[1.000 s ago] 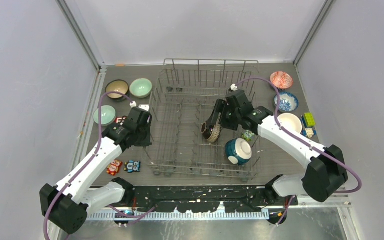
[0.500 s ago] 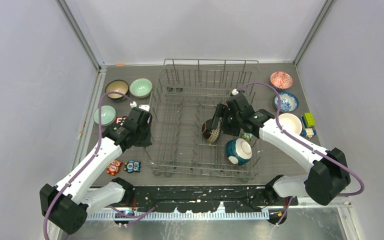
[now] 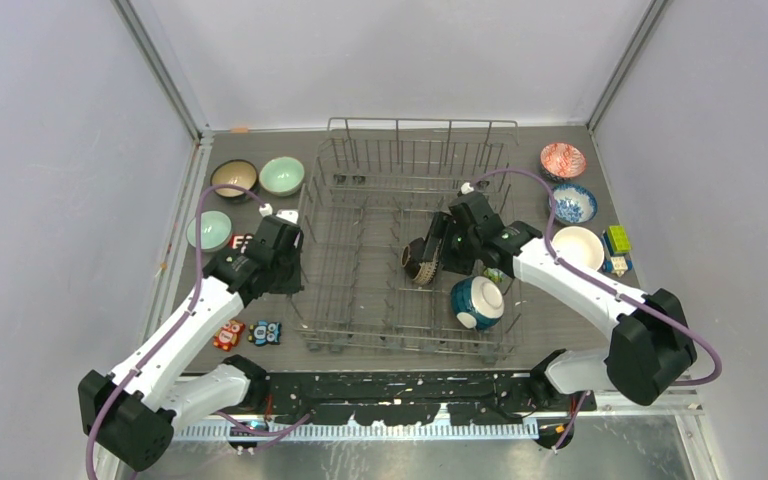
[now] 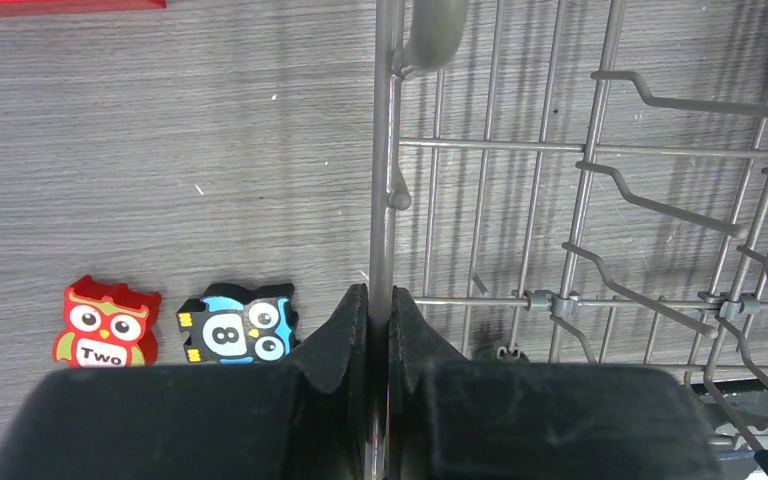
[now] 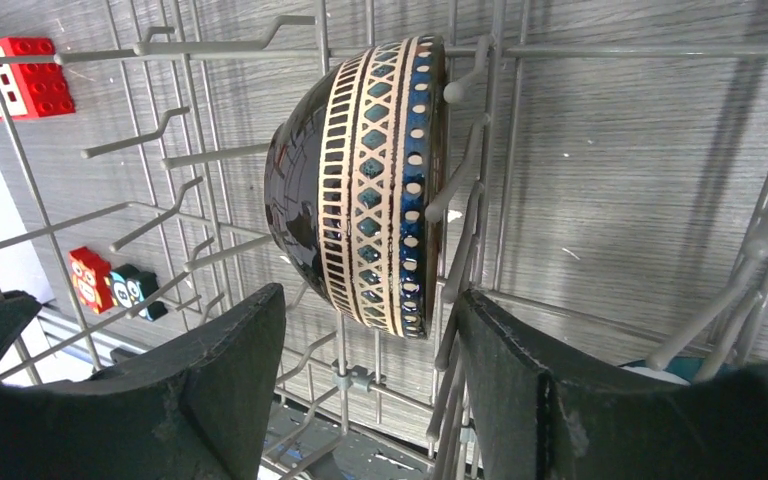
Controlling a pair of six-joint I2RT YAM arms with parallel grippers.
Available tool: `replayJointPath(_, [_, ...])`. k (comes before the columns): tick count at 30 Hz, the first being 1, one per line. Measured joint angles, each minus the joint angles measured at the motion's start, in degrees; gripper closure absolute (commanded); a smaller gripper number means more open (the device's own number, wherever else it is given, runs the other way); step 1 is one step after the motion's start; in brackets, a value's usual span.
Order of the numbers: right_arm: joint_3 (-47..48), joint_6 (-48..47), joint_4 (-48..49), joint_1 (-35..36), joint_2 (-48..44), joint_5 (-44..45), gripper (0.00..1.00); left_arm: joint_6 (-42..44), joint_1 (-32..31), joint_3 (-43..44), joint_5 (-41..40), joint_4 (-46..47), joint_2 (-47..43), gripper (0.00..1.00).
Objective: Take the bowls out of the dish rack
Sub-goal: Pick up the bowl from the dish rack.
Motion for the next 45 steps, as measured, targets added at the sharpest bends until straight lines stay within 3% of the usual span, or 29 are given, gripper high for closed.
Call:
replayJointPath(4, [0.37,-0.24,-0.42,0.24,-0.02,1.6,0.24,-0.07,-0.02,-0.07,-0.02,0.04,-0.09,1.0])
replayJointPath(17, [11.26,-2.62,-7.87,3.28,-4.66,6.86,0.23,-0.13,-0.13,-0.09,-0.22,0.07,-0.11,1.0])
replayJointPath(22, [10.47,-1.05,-10.14,7.17,-3.87,7.3,0.23,-0.24,-0.17,-0.35,-0.33,0.33,-0.48,1.0])
replayJointPath(32, [8.83,2.64,-12.07,7.39,0.85,12.15,0.21,-0.79,-0.17,-1.29,-0.42,1.29,-1.57,1.0])
replayJointPath(45, [5.75,5.57,-6.21,7.74,4.5,14.73,0.24,-1.01,-0.24,-1.64,-0.15,1.75,-1.88,1.0])
